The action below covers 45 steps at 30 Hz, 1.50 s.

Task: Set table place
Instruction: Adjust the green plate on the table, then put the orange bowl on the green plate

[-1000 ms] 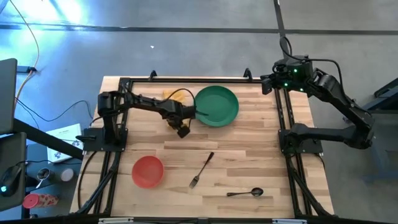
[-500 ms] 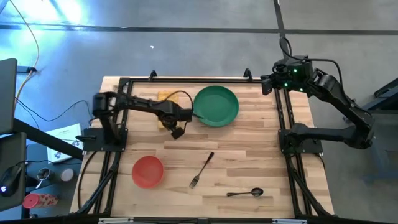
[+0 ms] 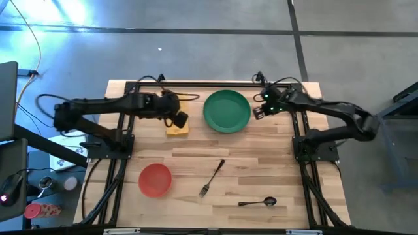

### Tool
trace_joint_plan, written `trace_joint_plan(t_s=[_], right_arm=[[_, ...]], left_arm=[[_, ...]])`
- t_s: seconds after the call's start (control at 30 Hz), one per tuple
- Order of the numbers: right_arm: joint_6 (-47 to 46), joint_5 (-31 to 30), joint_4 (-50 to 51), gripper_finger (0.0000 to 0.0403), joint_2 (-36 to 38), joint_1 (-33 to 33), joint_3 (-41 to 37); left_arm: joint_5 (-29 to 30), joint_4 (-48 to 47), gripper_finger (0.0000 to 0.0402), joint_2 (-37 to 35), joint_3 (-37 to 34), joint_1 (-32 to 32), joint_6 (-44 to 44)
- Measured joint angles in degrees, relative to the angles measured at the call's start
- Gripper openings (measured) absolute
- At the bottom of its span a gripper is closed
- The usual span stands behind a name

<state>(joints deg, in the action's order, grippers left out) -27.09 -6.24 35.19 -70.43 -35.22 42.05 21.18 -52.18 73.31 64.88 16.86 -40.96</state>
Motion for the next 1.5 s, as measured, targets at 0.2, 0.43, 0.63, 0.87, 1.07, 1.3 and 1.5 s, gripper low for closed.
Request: trace_joint_plan(t_s=[0.2,0.43,0.63,0.87,1.07,1.3,1.5], right_arm=[[0.02,3.33,-10.93,0.0000,-12.18,-0.74,-2.19],[1.96,4.92,-11.13,0.0000,-20.70,1.44,4.06],[2.52,5.82,-8.77,0.0000,-22.63,3.68,10.04],[5.65,5.70,4.56,0.0000,-16.07,3.72,16.54],[8.90,6.30,12.94,0.0000,-8.04,4.53,23.96],[10.55,6.25,18.93,0.0000,-3.23,4.52,31.00],[11.23,6.41,21.89,0.0001,-2.50,5.25,33.85]], left_arm=[[1.37,-0.75,0.0000,-5.50,0.01,0.00,-0.42],[2.06,-4.84,0.0000,-7.16,0.02,0.00,-0.63],[1.03,-9.00,0.0000,-7.16,0.04,0.00,-0.94],[-6.50,-15.72,0.0000,-7.59,0.07,-4.07,4.02],[-17.15,-22.58,0.0023,-6.95,0.07,-15.52,-0.54],[-17.73,-23.29,0.0126,-5.13,0.09,-30.39,-6.77],[-21.31,-18.57,0.0208,0.01,-5.41,-38.25,-9.27]])
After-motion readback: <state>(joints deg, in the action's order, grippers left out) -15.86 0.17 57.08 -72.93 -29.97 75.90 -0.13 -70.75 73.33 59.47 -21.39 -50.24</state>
